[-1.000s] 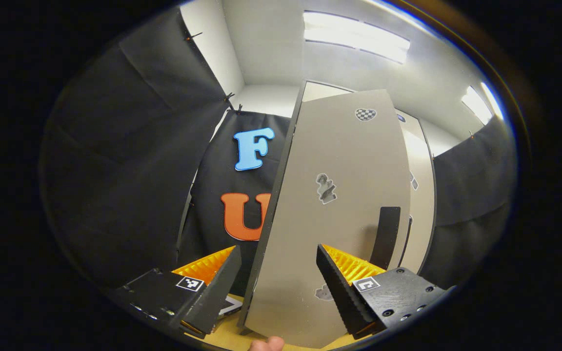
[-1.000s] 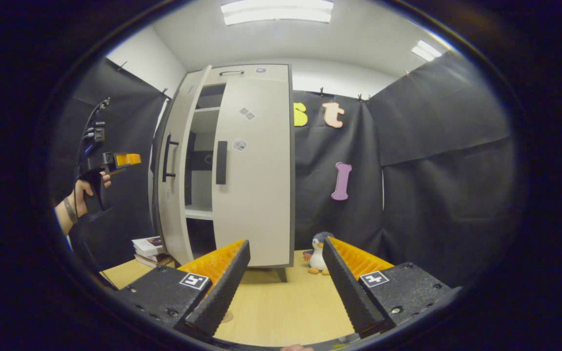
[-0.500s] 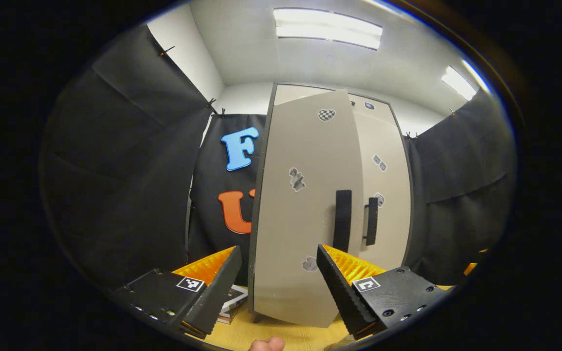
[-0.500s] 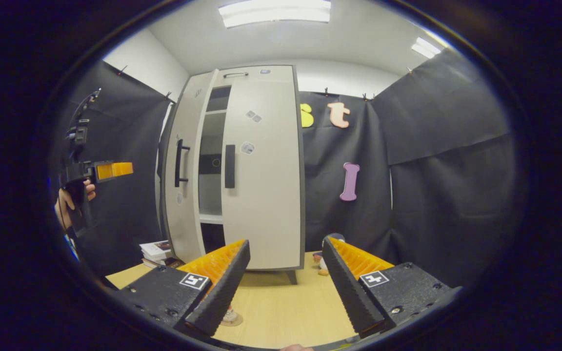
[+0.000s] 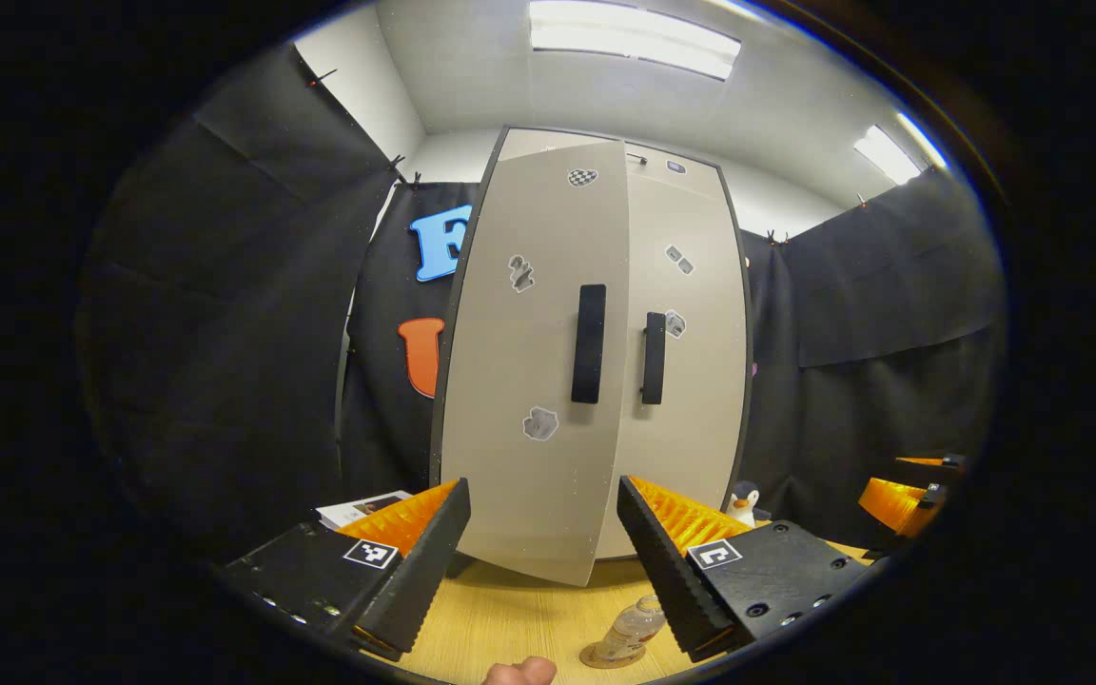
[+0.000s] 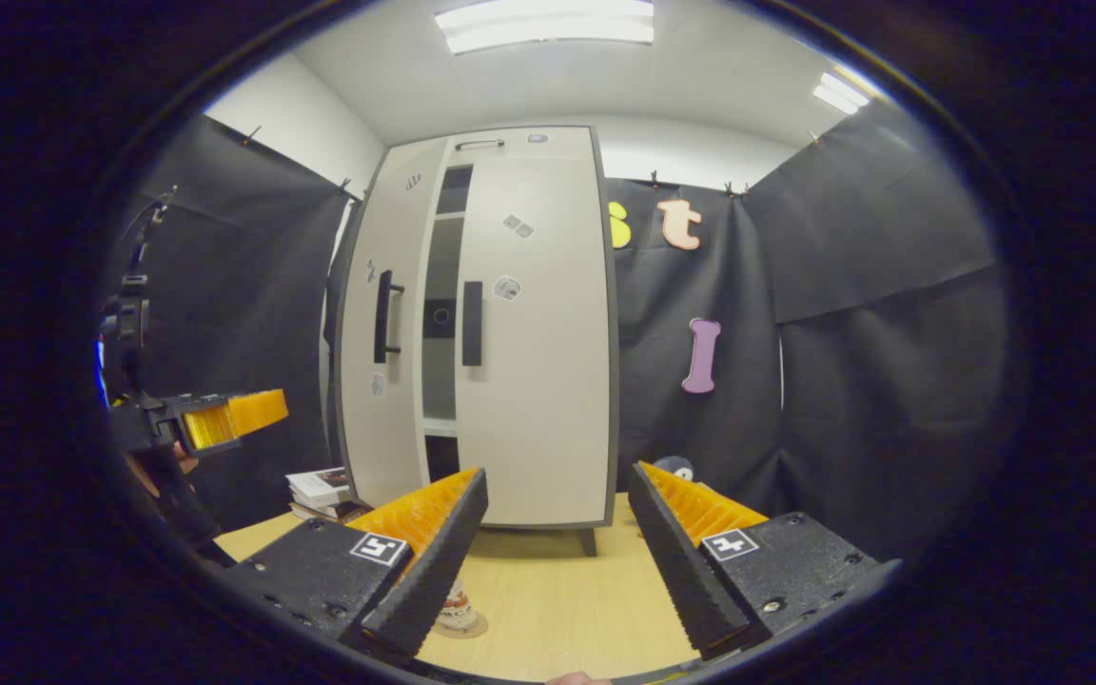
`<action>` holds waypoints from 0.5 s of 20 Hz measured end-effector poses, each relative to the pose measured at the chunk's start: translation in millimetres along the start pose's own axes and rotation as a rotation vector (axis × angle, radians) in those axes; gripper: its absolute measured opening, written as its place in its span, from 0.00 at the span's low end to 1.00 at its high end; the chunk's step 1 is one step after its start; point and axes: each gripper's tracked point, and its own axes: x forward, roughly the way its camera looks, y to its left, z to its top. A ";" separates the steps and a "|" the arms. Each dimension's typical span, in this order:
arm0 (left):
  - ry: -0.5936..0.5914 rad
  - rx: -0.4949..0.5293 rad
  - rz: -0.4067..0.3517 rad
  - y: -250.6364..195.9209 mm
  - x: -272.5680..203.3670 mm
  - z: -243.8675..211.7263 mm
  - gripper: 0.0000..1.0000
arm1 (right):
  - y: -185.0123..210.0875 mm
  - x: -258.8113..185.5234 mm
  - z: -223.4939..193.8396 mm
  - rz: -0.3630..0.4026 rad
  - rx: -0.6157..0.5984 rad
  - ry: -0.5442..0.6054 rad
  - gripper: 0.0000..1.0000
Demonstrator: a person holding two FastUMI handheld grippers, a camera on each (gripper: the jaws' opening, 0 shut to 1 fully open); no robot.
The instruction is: Grasp the bottle in the cabinet with the left hand and place it on the coaster, then close the right door with the right hand and the left door with the left hand.
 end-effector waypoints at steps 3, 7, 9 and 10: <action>0.018 -0.012 0.010 -2.2 -9.9 -18.6 0.95 | 3.9 -0.6 -7.3 0.000 0.002 0.008 0.98; 0.028 0.038 0.049 5.7 -17.0 -31.8 0.99 | 3.3 2.1 -8.5 -0.001 -0.015 0.022 0.94; 0.035 0.047 0.044 3.3 -17.0 -31.4 0.95 | 2.4 4.3 -3.7 0.002 -0.004 0.015 0.98; 0.035 0.040 0.038 2.6 -16.1 -30.4 0.95 | 2.1 7.1 -3.4 0.006 0.003 0.017 0.98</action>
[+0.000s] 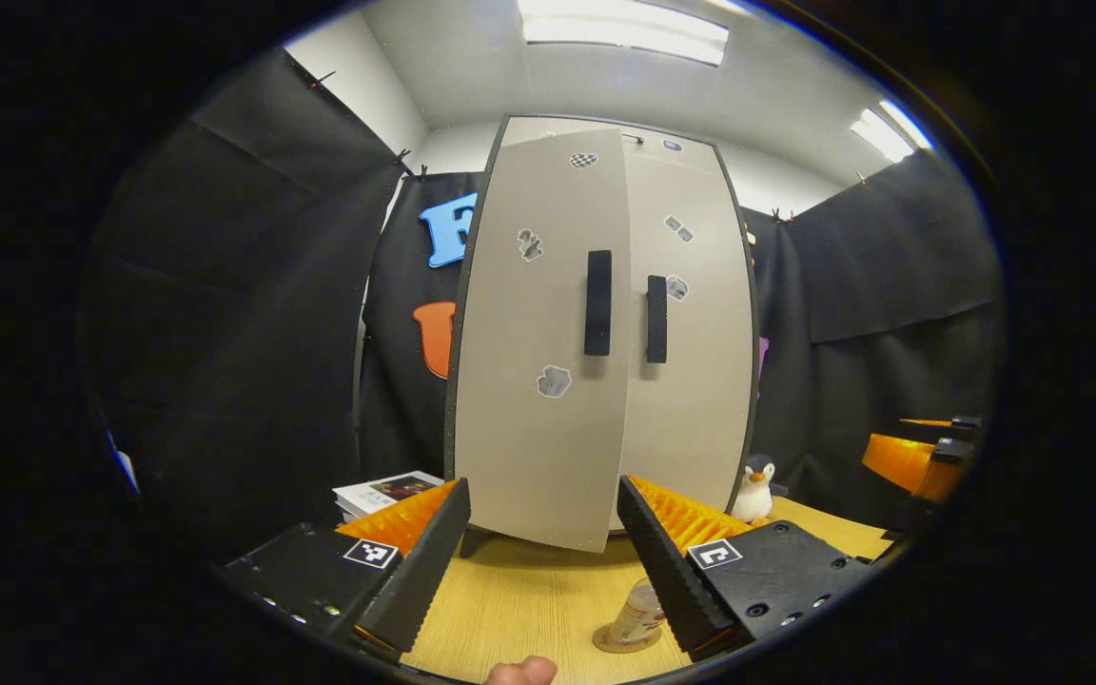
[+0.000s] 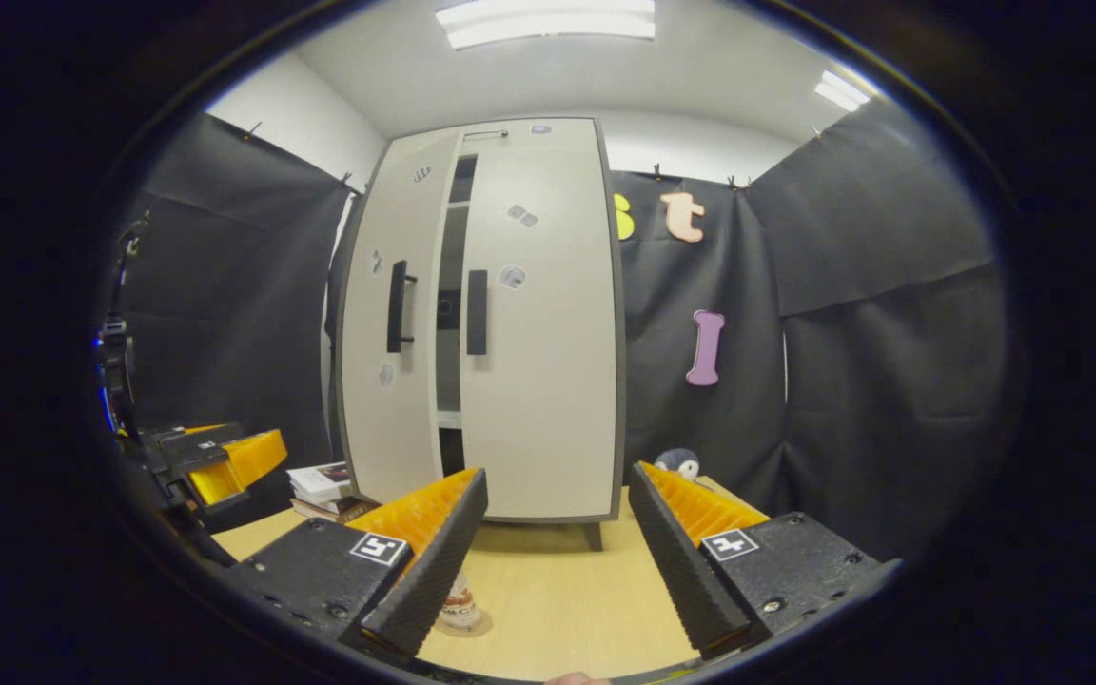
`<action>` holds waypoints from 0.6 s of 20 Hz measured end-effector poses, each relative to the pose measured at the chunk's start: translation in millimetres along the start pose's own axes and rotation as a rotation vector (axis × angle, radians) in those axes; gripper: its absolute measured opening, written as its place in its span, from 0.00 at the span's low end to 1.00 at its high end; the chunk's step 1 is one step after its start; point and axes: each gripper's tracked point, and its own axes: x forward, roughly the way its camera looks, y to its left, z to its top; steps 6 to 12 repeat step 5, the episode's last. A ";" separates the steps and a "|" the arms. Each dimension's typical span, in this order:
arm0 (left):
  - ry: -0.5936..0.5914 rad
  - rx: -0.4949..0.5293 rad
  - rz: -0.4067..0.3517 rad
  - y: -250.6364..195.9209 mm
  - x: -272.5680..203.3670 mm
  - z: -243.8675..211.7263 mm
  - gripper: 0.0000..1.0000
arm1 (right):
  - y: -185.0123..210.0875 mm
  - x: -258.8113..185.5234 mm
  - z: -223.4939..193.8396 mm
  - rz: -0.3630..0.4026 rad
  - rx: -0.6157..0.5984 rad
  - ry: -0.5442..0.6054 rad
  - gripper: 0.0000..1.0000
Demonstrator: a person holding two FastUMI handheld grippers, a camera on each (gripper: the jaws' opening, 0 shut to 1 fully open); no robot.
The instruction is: Grasp the bottle in the cabinet with the left hand and place it on the coaster, then close the right door with the right hand and the left door with the left hand.
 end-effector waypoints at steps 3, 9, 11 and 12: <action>-0.016 -0.008 -0.010 -3.4 -0.3 6.4 0.99 | -0.3 2.4 4.3 -0.002 0.010 -0.003 0.98; -0.023 0.005 -0.010 -4.2 -1.5 7.9 0.90 | 2.2 1.4 2.2 0.003 0.014 0.004 0.98; -0.023 0.005 -0.010 -4.2 -1.5 7.9 0.90 | 2.2 1.4 2.2 0.003 0.014 0.004 0.98; -0.023 0.005 -0.010 -4.2 -1.5 7.9 0.90 | 2.2 1.4 2.2 0.003 0.014 0.004 0.98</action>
